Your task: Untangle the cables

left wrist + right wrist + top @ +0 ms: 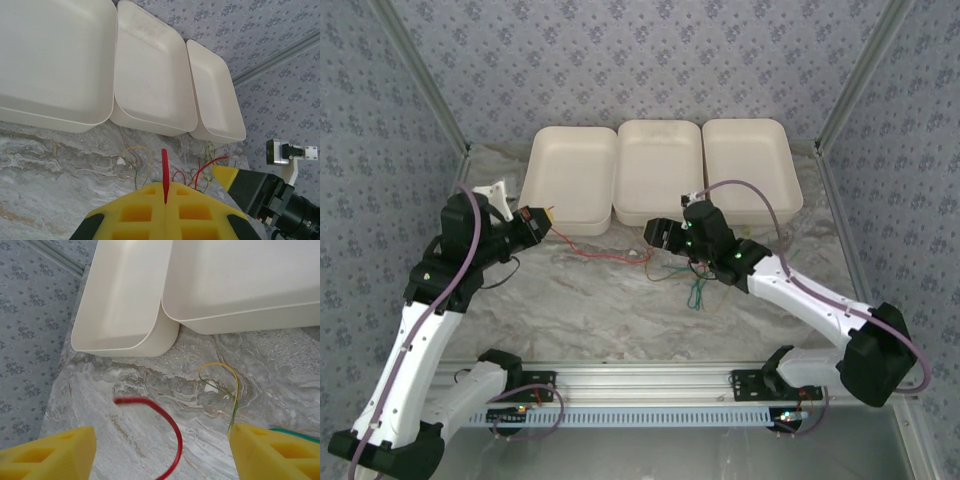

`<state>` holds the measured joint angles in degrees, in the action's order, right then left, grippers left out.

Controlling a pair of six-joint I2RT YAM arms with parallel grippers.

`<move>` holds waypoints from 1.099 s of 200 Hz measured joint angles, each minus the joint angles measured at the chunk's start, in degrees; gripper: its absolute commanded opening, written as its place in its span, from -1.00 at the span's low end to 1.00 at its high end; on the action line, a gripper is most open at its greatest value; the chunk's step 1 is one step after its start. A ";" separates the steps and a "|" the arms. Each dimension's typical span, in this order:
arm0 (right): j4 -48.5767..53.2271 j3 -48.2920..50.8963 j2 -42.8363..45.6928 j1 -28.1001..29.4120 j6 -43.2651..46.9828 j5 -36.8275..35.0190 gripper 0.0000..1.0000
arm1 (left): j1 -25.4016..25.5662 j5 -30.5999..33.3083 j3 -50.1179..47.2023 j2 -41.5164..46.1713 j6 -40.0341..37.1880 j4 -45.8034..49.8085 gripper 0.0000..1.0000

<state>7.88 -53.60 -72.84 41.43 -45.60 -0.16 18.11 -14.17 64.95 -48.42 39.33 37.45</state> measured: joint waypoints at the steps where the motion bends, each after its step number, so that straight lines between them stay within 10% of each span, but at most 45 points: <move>1: 0.00 -0.04 -0.07 0.02 0.00 0.00 0.40 | 0.00 0.00 0.00 0.00 0.00 0.02 -1.00; 139: -2.08 -3.23 -4.94 0.00 -0.59 -0.85 -0.99 | 0.00 0.02 0.00 0.24 -0.02 0.46 -1.00; 220: 5.79 -3.28 8.07 -8.83 -1.33 -4.00 -1.00 | -0.07 8.13 -4.50 7.56 3.17 4.26 -1.00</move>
<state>13.67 -56.88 -64.77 32.60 -46.94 -4.16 18.04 -6.04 60.45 -40.86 42.50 41.71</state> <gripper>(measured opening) 0.061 0.058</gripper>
